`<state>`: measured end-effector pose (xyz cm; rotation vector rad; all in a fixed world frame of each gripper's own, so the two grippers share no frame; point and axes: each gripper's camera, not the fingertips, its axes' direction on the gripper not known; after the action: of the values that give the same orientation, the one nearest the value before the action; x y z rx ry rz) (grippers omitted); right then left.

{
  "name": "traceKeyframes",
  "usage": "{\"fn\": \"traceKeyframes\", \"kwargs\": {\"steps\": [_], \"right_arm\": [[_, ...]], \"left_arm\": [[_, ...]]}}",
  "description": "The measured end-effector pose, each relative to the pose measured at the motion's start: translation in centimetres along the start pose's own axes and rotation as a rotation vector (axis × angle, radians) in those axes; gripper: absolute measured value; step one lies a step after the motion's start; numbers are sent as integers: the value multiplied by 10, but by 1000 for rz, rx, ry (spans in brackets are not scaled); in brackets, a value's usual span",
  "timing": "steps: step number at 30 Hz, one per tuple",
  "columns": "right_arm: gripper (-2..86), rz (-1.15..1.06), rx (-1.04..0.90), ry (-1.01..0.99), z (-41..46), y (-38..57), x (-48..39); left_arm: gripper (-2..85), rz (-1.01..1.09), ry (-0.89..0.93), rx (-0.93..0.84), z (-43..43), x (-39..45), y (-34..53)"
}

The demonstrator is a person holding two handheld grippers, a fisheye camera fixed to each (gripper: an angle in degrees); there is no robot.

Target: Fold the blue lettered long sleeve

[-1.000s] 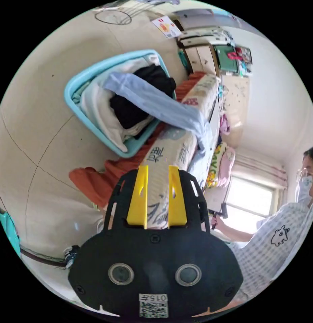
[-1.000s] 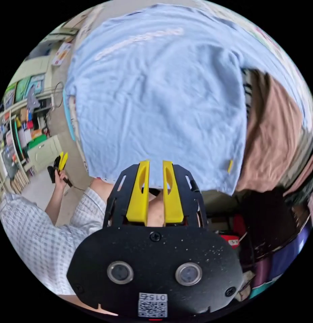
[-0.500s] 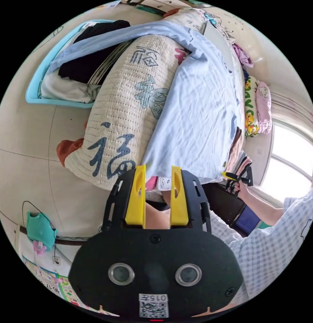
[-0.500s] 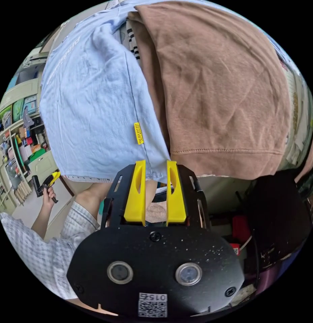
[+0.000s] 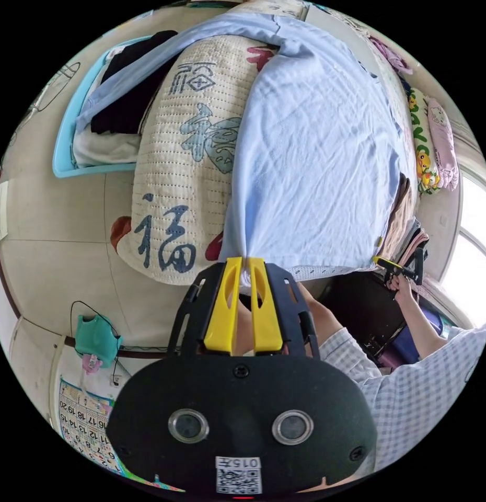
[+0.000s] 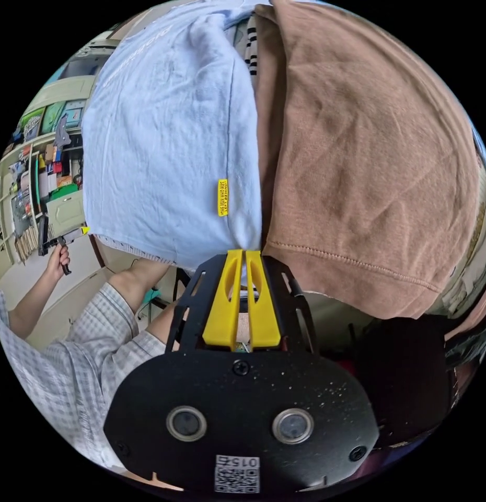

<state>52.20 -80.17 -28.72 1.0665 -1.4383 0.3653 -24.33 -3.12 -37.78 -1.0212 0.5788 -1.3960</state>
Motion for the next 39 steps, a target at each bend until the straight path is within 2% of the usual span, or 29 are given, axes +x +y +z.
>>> {"fn": "traceKeyframes", "kwargs": {"steps": [6, 13, 18, 21, 26, 33, 36, 39], "right_arm": [[2, 37, -17, -14, -18, 60, 4], [13, 75, -69, -33, 0, 91, 4], [25, 69, 13, -20, -39, 134, -1], [49, 78, 62, -41, -53, 142, -2], [79, 74, -6, -41, -30, 135, -15], [64, 114, 24, 97, -15, 152, -39], [64, 61, 50, 137, -14, 165, -49], [61, 75, 33, 100, -18, 171, -46]], "left_arm": [[17, 5, -37, -20, 33, -10, 12], [26, -96, -12, 1, 112, -42, -1], [45, -56, -70, -45, 132, -61, -6], [60, -52, -72, -35, 141, -76, -10], [82, -63, -20, 14, 183, -87, -29], [79, -155, -98, 63, 256, -105, -47], [78, -170, -146, 80, 281, -112, -55], [76, -181, -118, 66, 306, -132, -67]]}}
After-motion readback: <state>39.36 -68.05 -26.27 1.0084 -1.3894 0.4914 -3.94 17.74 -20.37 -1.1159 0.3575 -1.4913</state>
